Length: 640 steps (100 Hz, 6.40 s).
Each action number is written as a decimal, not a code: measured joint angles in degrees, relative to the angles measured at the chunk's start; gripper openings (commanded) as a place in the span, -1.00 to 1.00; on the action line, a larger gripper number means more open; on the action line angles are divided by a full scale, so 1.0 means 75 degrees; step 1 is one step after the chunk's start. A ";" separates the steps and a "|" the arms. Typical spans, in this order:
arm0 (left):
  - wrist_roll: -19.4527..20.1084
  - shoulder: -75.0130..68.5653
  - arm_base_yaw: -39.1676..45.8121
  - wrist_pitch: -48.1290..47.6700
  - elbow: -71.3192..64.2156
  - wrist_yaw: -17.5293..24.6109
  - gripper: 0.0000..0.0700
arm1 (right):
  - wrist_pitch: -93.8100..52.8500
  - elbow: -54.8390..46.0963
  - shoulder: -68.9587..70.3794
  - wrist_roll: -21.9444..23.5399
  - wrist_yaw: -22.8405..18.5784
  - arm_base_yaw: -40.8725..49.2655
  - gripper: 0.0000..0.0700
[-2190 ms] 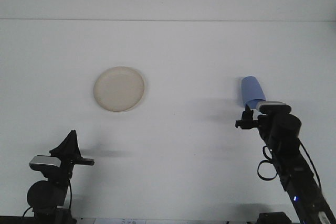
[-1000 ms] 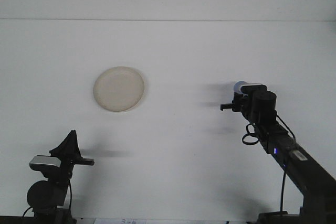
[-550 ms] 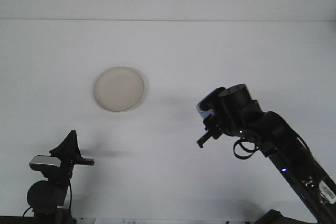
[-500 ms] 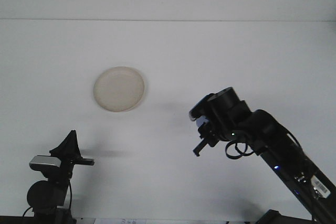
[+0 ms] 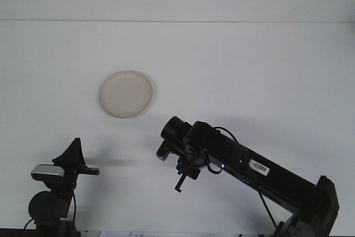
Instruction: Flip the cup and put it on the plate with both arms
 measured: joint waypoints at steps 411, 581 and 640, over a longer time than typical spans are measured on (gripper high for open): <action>0.0816 1.1371 -0.5071 -0.5435 0.9908 0.2742 0.36 | 0.3835 -0.5295 -0.9215 0.1349 0.0431 -0.6047 -1.00; 0.0708 1.4120 -0.0545 -0.6359 1.2222 0.0256 -0.95 | 0.3838 -0.5295 -0.9215 0.1349 0.0431 -0.6047 -1.00; 0.0516 1.4361 -0.0527 -0.6359 1.2858 0.0262 1.00 | 0.3824 -0.5295 -0.9215 0.1349 0.0431 -0.6047 -1.00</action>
